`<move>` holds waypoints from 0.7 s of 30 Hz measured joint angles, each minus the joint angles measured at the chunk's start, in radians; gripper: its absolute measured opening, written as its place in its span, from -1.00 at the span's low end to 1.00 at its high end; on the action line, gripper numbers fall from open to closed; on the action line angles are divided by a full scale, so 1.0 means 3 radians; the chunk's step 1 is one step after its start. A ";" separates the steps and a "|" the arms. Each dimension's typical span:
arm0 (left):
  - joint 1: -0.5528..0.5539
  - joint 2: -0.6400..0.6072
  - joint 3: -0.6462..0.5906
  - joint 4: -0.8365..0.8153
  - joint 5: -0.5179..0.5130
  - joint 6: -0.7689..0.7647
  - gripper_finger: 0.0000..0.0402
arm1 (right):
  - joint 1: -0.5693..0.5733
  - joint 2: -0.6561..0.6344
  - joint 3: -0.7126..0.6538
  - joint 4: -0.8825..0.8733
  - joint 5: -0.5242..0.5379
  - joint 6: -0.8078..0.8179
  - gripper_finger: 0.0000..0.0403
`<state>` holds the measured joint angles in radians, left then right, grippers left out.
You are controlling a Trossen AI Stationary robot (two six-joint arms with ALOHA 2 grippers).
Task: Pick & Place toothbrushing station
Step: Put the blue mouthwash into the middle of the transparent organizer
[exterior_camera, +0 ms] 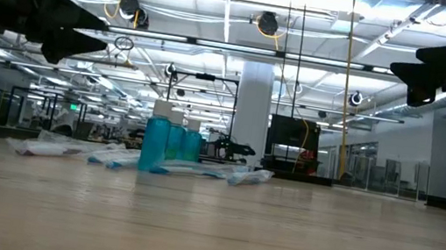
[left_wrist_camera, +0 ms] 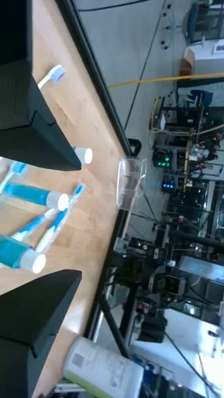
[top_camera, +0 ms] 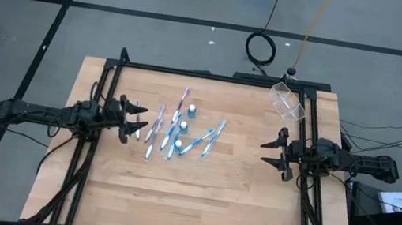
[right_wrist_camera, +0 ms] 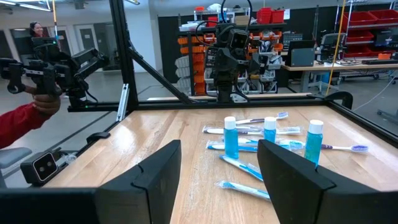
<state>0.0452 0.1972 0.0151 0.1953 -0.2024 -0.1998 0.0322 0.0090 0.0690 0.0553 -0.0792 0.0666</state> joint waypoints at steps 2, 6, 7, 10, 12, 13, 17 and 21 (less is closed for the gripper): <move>-0.0001 0.0009 0.0000 0.0006 -0.0031 -0.0113 0.41 | 0.0001 0.0000 0.0000 -0.0001 0.0000 0.0000 0.02; -0.0001 0.0133 0.0000 0.0052 -0.0227 -0.0497 0.41 | 0.0000 0.0000 -0.0001 0.0000 0.0000 0.0000 0.02; -0.0001 0.0183 0.0000 0.0090 -0.0302 -0.0560 0.41 | 0.0000 0.0000 0.0000 0.0000 0.0000 0.0000 0.02; -0.0001 0.0405 0.0000 0.0308 -0.0543 -0.0713 0.41 | 0.0000 0.0000 0.0000 -0.0001 0.0000 0.0000 0.02; -0.0001 0.0600 0.0000 0.0498 -0.0703 -0.0770 0.41 | 0.0001 0.0000 0.0000 0.0000 0.0000 0.0000 0.02; -0.0001 0.0710 0.0000 0.0591 -0.0798 -0.0786 0.41 | 0.0000 0.0000 -0.0001 0.0000 0.0000 0.0000 0.02; 0.0002 0.1201 0.0008 0.0962 -0.1400 -0.0965 0.41 | 0.0000 0.0000 0.0000 0.0000 0.0000 0.0000 0.02; 0.0083 0.1715 0.0194 0.0977 -0.1578 -0.1017 0.41 | 0.0000 0.0000 -0.0001 0.0000 0.0000 0.0000 0.02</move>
<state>0.0701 0.7116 0.0733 0.4885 -0.6757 -0.5050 0.0322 0.0090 0.0689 0.0552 -0.0792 0.0666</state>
